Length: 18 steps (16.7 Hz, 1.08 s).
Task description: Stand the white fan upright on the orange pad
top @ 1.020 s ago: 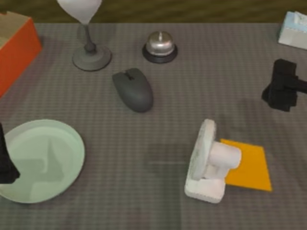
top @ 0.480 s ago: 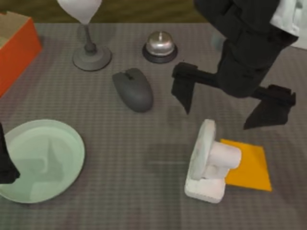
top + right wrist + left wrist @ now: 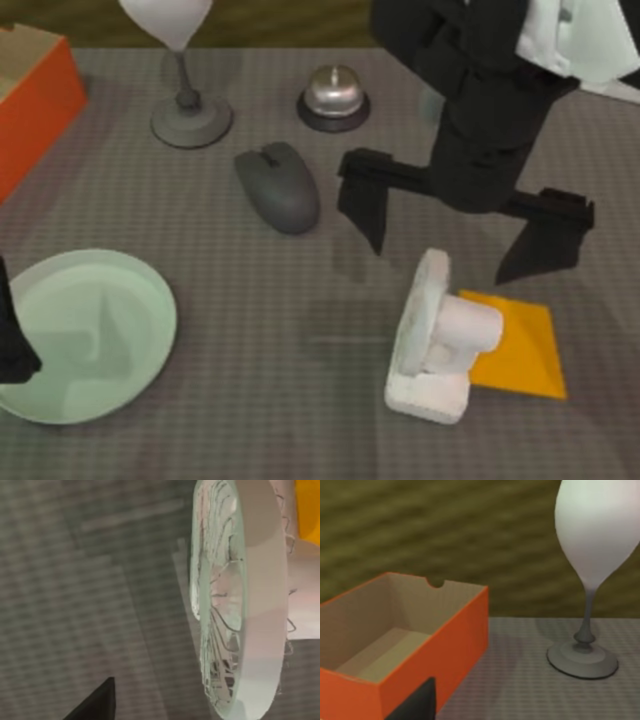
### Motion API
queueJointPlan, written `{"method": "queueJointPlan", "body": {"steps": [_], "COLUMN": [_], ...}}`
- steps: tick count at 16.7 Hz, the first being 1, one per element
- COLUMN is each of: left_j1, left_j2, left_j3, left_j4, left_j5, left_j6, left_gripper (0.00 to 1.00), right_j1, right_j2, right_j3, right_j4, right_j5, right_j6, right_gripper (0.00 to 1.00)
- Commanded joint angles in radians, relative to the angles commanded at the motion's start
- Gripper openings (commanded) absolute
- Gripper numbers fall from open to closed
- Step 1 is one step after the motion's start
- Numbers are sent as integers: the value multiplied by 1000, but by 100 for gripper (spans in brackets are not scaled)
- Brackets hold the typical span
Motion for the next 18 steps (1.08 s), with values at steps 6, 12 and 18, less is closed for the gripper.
{"method": "queueJointPlan", "body": {"steps": [6, 12, 18], "left_j1": [0, 0, 0], "left_j2": [0, 0, 0], "left_j3": [0, 0, 0], "left_j4": [0, 0, 0], "left_j5": [0, 0, 0], "left_j6": [0, 0, 0], "left_gripper": [100, 100, 100], "right_j1": [11, 16, 16], "right_j2": [11, 17, 17], "right_j3": [-126, -174, -174], "right_j4": [139, 190, 190], "right_j5": [0, 1, 1], "right_j6": [7, 12, 12], "right_gripper": [100, 100, 55]}}
